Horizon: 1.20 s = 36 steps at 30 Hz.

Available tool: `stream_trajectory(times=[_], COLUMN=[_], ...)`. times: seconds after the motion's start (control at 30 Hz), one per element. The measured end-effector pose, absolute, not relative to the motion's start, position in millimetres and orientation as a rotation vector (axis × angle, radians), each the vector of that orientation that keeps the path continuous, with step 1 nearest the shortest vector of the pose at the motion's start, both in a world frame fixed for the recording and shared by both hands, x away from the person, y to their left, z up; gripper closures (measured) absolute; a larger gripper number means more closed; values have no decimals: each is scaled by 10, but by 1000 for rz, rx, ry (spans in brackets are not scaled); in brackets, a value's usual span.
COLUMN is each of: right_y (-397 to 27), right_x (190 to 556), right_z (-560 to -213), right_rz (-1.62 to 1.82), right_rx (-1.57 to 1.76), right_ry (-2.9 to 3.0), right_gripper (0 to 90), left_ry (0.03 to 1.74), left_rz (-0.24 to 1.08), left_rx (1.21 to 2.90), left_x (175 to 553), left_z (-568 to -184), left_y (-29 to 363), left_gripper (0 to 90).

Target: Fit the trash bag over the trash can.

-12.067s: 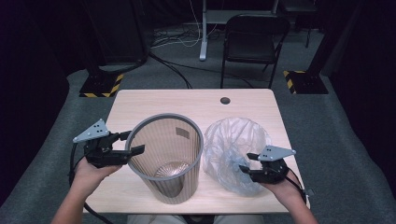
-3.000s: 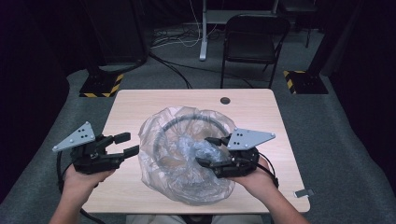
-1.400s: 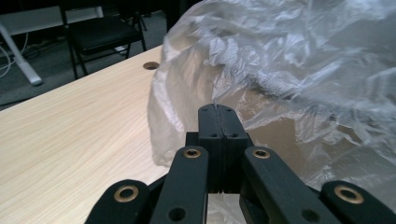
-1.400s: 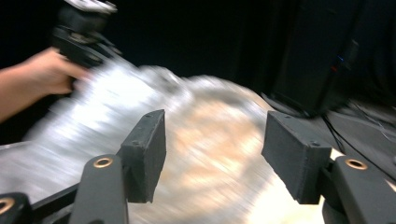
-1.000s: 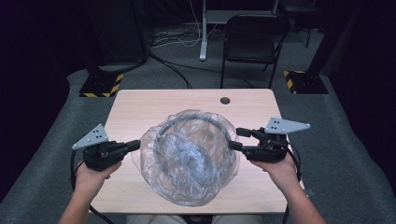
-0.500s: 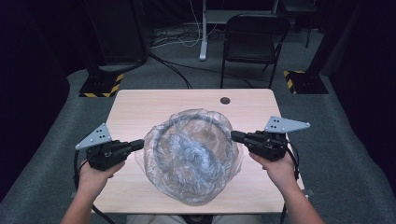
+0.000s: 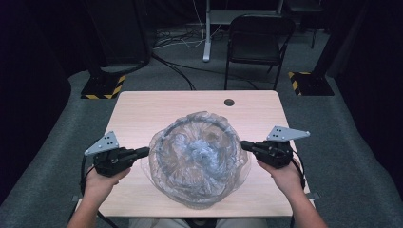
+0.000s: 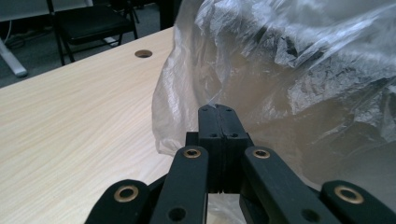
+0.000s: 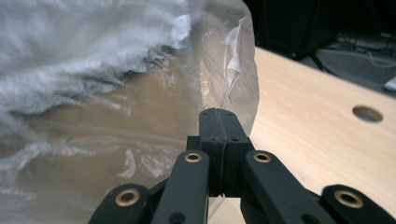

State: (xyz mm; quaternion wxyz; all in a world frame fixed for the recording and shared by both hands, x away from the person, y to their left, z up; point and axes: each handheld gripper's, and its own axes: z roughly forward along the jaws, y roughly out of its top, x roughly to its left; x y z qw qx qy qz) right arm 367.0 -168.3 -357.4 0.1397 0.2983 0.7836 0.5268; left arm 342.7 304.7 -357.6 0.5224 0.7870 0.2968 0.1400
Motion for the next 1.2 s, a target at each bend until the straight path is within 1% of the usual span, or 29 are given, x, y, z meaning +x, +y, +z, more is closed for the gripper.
stream_trajectory(times=[0.13, 0.7, 1.1, 1.13, 1.17, 1.2], right_y=[-1735, -1858, -1906, -1909, -1907, -1905], right_x=[3651, 3585, 3541, 3535, 3522, 3503], right_z=[-3651, -3639, -3744, -3733, -3710, -3677], right_rz=[1515, 1525, 1470, 1473, 1478, 1481], right_rx=[890, 893, 908, 901, 892, 883], right_ry=[2280, 2253, 2285, 2289, 2286, 2271], right_gripper=[900, 900, 900, 869, 794, 747], left_ry=[735, 740, 753, 751, 753, 753], left_rz=[332, 335, 337, 340, 343, 352], left_rx=[1874, 1853, 1846, 1838, 1826, 1812], left_x=[3422, 3417, 3400, 3394, 3386, 3375], left_z=[-3616, -3622, -3667, -3644, -3613, -3575], left_y=[3105, 3152, 3180, 3186, 3192, 3200], left_gripper=[900, 900, 899, 884, 824, 769])
